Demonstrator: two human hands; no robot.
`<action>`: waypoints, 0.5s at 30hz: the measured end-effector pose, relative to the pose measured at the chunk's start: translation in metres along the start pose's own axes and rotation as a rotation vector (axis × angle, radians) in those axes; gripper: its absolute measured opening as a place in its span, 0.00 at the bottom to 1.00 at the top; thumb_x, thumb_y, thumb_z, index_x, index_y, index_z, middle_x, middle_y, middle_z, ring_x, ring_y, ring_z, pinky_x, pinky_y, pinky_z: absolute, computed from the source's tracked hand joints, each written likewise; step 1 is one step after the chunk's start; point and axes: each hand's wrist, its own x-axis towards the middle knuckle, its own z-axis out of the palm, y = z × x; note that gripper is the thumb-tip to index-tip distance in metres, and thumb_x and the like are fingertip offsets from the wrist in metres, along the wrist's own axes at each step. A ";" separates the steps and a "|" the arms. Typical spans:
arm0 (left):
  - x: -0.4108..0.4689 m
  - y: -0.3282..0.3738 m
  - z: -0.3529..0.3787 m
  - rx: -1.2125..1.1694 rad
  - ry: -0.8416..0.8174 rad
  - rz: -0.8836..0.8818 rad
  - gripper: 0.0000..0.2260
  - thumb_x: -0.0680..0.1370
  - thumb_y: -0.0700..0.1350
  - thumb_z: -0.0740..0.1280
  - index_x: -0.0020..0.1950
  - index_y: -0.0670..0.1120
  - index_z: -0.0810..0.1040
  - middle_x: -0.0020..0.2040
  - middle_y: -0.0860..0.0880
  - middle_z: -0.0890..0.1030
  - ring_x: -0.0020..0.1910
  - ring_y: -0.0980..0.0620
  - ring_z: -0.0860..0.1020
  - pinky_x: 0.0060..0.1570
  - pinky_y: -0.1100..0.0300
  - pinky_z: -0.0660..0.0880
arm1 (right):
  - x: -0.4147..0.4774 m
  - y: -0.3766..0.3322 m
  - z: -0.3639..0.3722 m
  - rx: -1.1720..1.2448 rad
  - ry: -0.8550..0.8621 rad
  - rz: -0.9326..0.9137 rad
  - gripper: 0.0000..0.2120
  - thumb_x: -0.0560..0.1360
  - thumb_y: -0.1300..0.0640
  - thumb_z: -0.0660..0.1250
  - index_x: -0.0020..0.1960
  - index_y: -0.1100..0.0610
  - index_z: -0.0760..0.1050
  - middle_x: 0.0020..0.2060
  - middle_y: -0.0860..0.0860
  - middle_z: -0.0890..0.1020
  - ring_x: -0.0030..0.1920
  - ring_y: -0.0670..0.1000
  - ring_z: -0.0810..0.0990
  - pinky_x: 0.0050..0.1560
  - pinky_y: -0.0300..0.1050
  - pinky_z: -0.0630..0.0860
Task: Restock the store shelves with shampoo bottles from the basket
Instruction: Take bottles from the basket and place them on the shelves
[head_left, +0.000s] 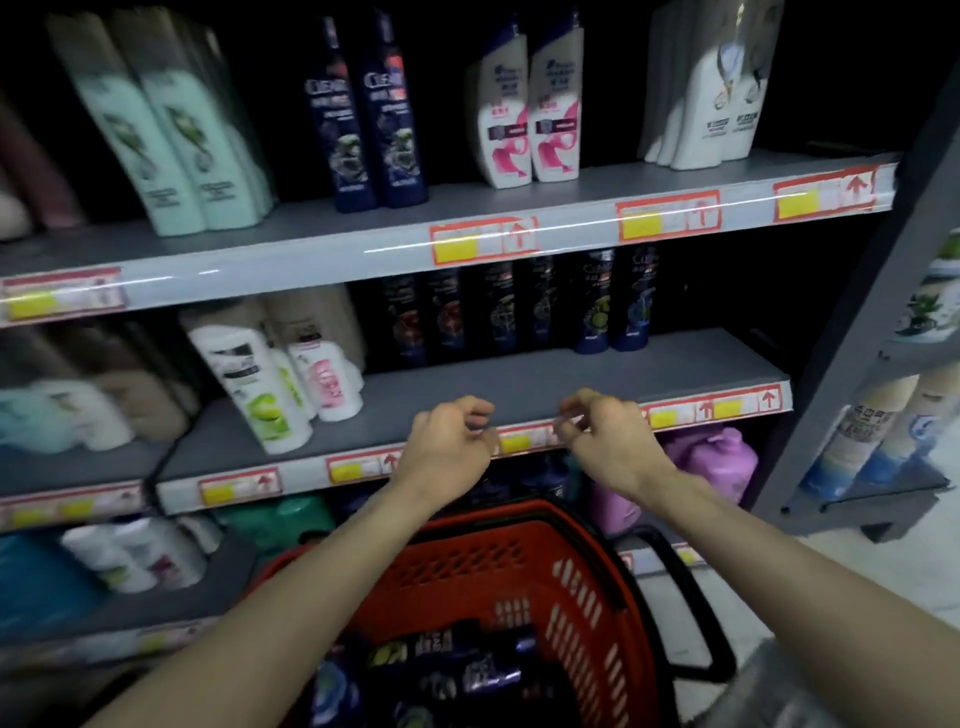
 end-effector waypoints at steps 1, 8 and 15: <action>-0.014 -0.012 -0.012 0.017 -0.008 -0.019 0.12 0.79 0.46 0.70 0.62 0.51 0.83 0.51 0.55 0.84 0.43 0.58 0.81 0.52 0.67 0.75 | -0.008 -0.012 0.008 0.001 -0.048 -0.011 0.13 0.78 0.52 0.68 0.61 0.54 0.80 0.52 0.50 0.87 0.55 0.55 0.83 0.59 0.48 0.77; -0.091 -0.094 -0.059 0.070 -0.059 -0.183 0.13 0.79 0.44 0.69 0.63 0.46 0.83 0.53 0.49 0.85 0.51 0.50 0.82 0.50 0.66 0.72 | -0.057 -0.070 0.072 0.020 -0.301 -0.041 0.11 0.76 0.53 0.72 0.57 0.52 0.82 0.46 0.48 0.85 0.54 0.51 0.83 0.57 0.41 0.77; -0.116 -0.150 -0.055 0.134 -0.092 -0.320 0.08 0.77 0.46 0.70 0.55 0.52 0.84 0.52 0.47 0.86 0.55 0.47 0.82 0.54 0.61 0.75 | -0.080 -0.095 0.118 -0.024 -0.436 -0.074 0.08 0.75 0.51 0.71 0.54 0.49 0.83 0.50 0.52 0.87 0.55 0.53 0.82 0.58 0.45 0.78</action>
